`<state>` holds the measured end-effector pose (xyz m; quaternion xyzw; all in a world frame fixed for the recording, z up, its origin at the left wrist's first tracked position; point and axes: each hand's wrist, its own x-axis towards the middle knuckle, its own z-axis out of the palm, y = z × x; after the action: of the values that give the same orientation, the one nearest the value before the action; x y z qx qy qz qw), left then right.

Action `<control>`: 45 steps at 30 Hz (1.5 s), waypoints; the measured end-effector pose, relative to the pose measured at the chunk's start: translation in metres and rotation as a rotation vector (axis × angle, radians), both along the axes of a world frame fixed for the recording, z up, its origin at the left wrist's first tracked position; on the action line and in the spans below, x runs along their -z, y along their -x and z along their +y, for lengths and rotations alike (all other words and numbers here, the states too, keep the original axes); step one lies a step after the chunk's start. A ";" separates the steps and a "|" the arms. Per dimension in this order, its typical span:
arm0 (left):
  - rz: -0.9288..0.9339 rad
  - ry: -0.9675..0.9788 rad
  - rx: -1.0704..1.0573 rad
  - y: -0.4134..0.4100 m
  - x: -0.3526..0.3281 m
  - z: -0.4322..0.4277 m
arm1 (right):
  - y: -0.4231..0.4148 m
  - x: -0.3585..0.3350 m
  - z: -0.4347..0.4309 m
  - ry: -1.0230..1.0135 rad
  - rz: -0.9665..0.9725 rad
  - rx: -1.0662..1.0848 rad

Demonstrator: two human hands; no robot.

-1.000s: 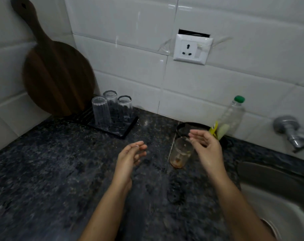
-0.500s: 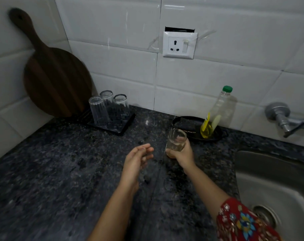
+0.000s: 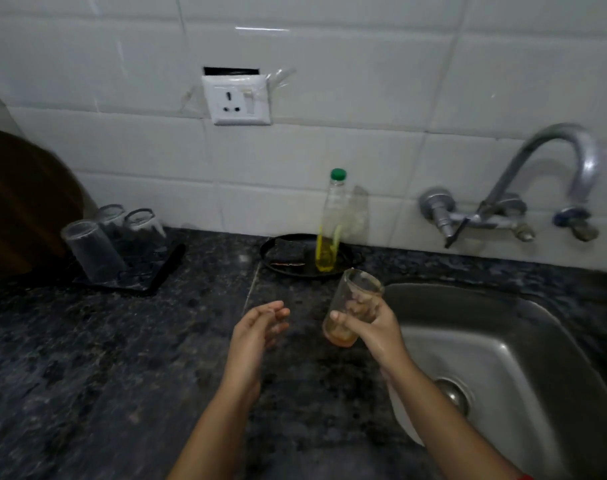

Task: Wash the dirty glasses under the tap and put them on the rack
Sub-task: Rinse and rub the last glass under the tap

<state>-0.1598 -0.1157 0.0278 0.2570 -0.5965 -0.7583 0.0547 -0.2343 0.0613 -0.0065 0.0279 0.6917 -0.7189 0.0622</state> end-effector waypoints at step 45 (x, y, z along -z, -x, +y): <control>0.152 0.169 0.911 0.144 0.027 0.308 | 0.059 -0.023 0.281 -0.029 0.029 -0.099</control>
<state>-0.3036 0.1922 0.0007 -0.0926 -0.7025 -0.6705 -0.2196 -0.2937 0.3428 0.0166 -0.0159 0.7034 -0.7052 0.0871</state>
